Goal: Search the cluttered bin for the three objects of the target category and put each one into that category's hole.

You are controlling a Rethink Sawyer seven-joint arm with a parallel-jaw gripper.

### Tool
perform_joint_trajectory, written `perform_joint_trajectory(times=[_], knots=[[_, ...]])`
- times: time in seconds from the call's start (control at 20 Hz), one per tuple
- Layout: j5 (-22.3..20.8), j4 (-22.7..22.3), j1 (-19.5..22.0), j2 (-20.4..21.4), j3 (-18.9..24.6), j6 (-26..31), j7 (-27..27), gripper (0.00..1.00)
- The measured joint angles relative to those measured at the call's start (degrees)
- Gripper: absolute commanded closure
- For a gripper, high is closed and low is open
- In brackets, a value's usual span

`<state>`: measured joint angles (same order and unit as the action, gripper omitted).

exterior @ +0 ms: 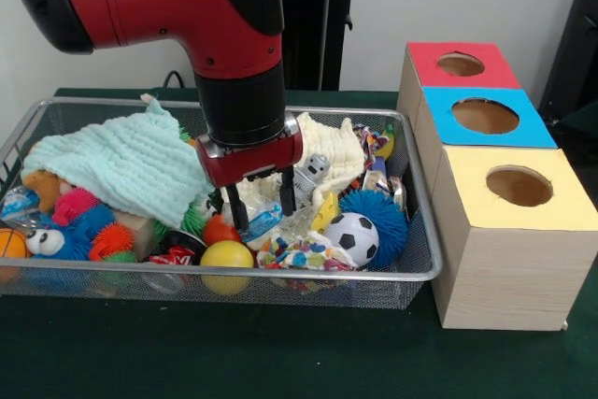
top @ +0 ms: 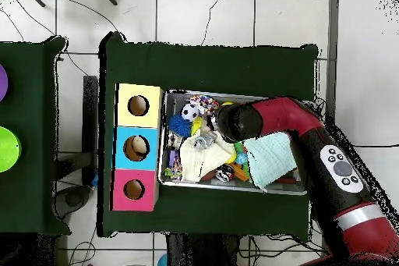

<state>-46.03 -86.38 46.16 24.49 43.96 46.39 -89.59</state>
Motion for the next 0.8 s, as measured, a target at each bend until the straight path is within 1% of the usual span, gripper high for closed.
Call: perform_joint_trajectory(times=[0.3,0.35,0.5,0.65,0.8], knots=[[-0.1,1.3,-1.7,0.0,-1.3,3.3,0.0,0.00],[-0.1,1.7,-2.4,0.0,-2.0,5.2,0.0,0.00],[-0.1,2.1,-3.1,0.0,-2.5,7.2,0.0,0.00],[-0.1,3.1,-4.1,0.0,-3.1,10.5,0.0,0.00],[-0.2,3.6,-4.6,0.0,-3.5,12.1,0.0,0.00]])
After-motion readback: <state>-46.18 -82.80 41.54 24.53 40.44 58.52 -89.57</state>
